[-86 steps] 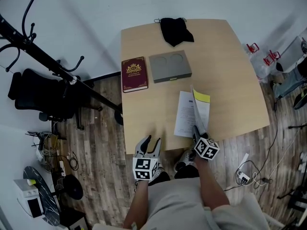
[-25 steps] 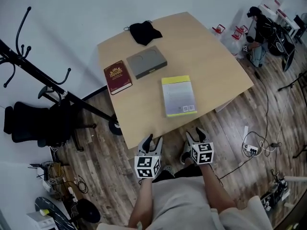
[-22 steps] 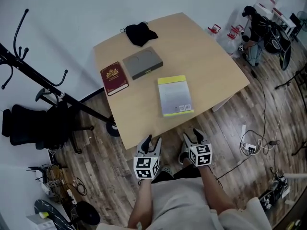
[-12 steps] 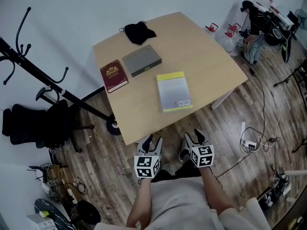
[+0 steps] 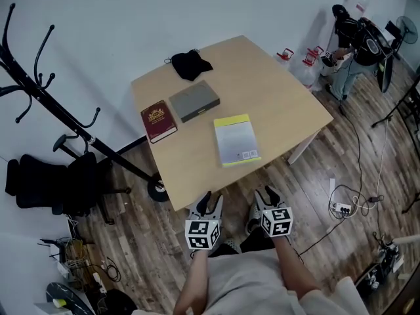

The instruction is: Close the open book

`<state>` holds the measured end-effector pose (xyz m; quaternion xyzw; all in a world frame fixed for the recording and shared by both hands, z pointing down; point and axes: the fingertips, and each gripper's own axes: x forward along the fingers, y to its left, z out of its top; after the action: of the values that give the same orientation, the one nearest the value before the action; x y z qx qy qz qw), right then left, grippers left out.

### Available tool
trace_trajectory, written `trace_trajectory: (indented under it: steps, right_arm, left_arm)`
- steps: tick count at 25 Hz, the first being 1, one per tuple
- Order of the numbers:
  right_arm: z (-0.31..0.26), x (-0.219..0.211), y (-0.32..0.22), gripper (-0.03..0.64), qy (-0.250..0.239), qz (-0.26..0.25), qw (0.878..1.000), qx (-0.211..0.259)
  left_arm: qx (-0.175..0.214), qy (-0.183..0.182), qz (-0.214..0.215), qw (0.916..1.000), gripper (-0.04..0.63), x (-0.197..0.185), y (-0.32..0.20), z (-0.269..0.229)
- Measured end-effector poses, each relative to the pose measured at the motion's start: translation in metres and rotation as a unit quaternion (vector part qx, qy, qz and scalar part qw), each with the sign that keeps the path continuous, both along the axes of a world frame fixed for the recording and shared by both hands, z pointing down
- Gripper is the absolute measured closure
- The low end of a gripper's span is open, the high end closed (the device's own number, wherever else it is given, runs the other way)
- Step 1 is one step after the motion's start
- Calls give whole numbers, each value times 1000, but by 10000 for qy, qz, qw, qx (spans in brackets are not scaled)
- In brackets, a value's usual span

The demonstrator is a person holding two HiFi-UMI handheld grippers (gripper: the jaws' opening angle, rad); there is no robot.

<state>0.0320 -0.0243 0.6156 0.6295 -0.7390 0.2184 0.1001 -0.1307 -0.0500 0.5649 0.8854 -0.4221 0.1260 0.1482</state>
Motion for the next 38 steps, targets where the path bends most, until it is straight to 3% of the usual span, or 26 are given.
trace_trajectory:
  steps: [14, 19, 22, 31, 38]
  right_arm:
    - [4, 5, 28, 523, -34, 122, 9999, 37]
    - [5, 16, 36, 604, -116, 265, 9996, 76]
    - [4, 16, 38, 609, -233, 332, 9991, 145]
    - [1, -4, 33, 611, -433, 184, 9986, 230]
    - [-5, -18, 31, 612, -227, -26, 9992, 326]
  left_arm:
    - [121, 84, -181, 9997, 494, -8, 6, -6]
    - [158, 92, -137, 9997, 531, -6, 14, -3]
    - [190, 106, -71, 9997, 569, -7, 21, -4]
    - [168, 29, -93, 9998, 574, -21, 31, 0]
    - [76, 155, -231, 9996, 572, -32, 34, 3]
